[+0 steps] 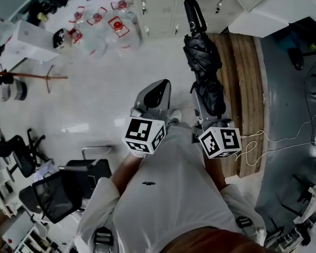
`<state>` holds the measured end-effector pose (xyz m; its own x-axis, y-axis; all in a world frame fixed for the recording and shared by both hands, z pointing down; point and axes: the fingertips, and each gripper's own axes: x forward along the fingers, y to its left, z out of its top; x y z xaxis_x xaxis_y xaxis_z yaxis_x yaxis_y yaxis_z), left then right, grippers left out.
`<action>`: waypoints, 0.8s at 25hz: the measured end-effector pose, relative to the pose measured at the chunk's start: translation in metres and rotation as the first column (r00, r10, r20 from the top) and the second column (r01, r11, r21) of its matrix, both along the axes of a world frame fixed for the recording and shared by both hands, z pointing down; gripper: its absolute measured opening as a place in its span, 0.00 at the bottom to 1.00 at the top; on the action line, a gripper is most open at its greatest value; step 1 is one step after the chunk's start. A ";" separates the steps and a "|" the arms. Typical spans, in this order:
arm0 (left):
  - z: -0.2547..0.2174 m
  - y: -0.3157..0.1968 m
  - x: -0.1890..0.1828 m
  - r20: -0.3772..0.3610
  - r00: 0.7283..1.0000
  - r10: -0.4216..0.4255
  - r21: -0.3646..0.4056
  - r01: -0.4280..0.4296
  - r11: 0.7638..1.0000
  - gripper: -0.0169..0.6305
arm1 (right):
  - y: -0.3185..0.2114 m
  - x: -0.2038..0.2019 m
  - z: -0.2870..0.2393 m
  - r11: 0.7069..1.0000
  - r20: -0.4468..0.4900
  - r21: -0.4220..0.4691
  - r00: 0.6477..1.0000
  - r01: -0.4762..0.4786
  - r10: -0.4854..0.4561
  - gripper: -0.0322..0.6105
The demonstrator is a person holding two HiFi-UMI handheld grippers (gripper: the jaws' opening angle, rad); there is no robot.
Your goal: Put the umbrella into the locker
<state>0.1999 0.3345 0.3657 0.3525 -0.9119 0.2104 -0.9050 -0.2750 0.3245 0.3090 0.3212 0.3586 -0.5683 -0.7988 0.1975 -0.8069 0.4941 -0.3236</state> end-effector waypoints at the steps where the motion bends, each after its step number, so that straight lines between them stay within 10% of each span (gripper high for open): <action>1: 0.000 -0.001 -0.009 0.001 1.000 0.002 0.001 -0.002 1.000 0.05 | -0.001 -0.007 0.000 1.000 0.001 -0.002 1.000 -0.006 0.006 0.43; 20: 0.007 -0.016 -0.139 -0.034 0.999 0.018 0.028 -0.018 0.999 0.05 | -0.030 -0.121 0.000 0.998 -0.007 0.017 0.998 -0.062 0.062 0.43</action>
